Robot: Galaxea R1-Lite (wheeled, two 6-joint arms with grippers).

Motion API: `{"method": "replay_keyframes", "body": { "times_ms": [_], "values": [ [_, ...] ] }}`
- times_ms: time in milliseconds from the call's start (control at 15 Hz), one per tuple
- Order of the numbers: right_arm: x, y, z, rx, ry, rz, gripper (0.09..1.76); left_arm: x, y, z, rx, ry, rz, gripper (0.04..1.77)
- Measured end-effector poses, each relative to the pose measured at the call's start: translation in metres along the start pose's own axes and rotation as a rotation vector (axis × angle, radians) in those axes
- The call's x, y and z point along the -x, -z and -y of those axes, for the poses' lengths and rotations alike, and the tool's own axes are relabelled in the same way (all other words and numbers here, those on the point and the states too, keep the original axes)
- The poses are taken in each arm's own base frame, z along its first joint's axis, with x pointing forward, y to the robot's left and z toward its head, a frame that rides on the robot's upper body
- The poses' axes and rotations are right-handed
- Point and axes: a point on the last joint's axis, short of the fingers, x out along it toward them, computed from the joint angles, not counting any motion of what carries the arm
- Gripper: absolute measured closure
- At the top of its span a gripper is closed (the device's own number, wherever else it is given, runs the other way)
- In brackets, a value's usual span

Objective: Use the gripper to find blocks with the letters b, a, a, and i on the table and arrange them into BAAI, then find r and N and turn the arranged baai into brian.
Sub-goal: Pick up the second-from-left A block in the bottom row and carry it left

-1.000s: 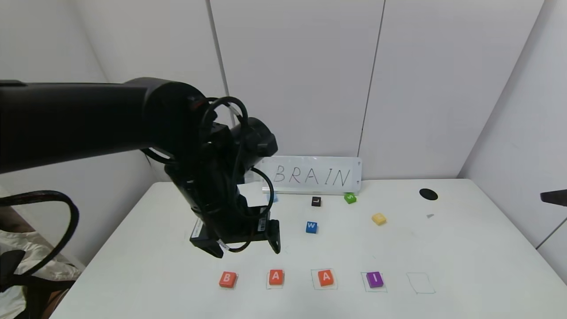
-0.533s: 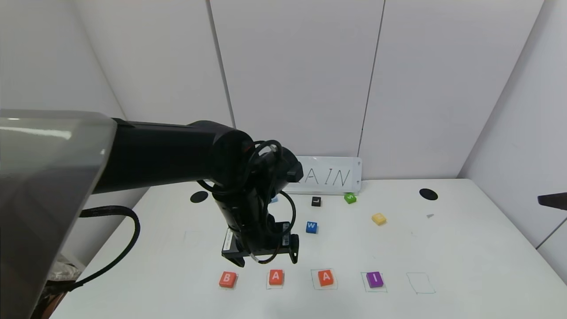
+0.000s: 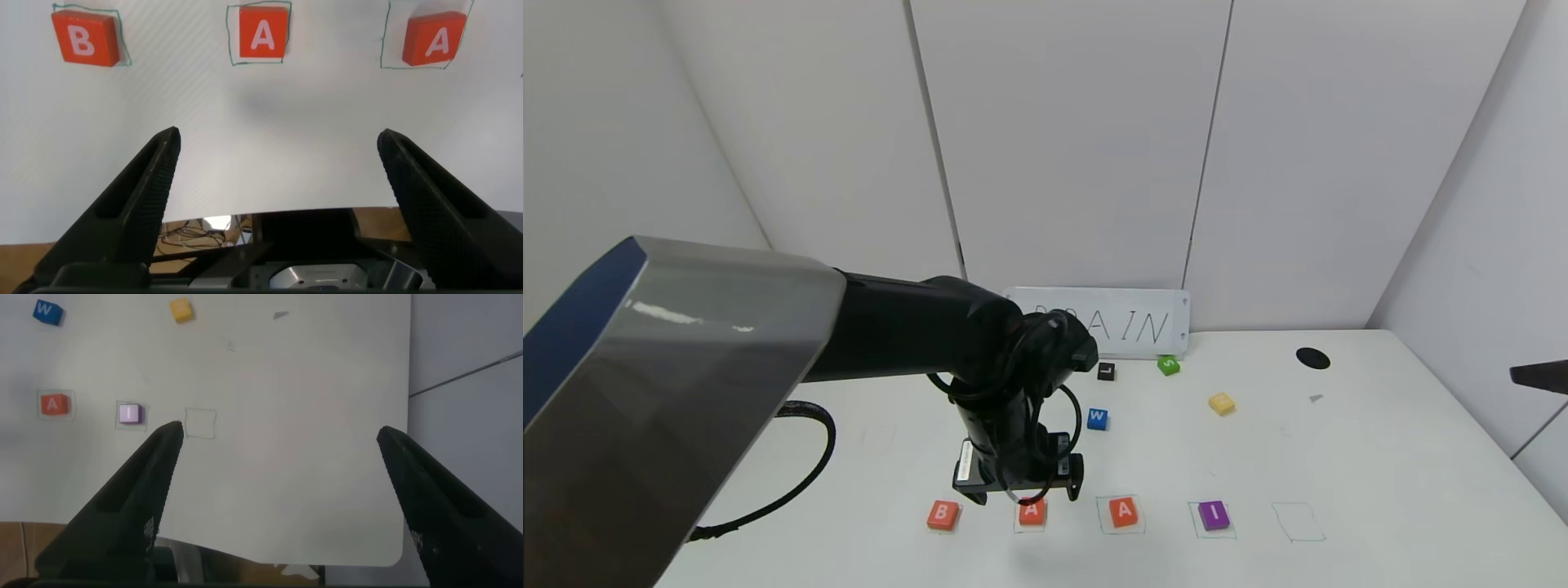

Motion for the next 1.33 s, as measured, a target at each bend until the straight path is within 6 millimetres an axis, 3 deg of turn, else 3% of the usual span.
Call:
{"method": "replay_keyframes", "body": {
  "times_ms": [267, 1333],
  "values": [
    [-0.001, 0.001, -0.001, 0.004, 0.0, -0.005, 0.14, -0.026, 0.002, 0.0, 0.0, -0.018, 0.016, 0.09],
    [-0.001, 0.004, -0.006, 0.027, -0.019, -0.008, 0.14, -0.067, 0.003, 0.005, -0.022, -0.052, 0.083, 0.09]
  ]
}}
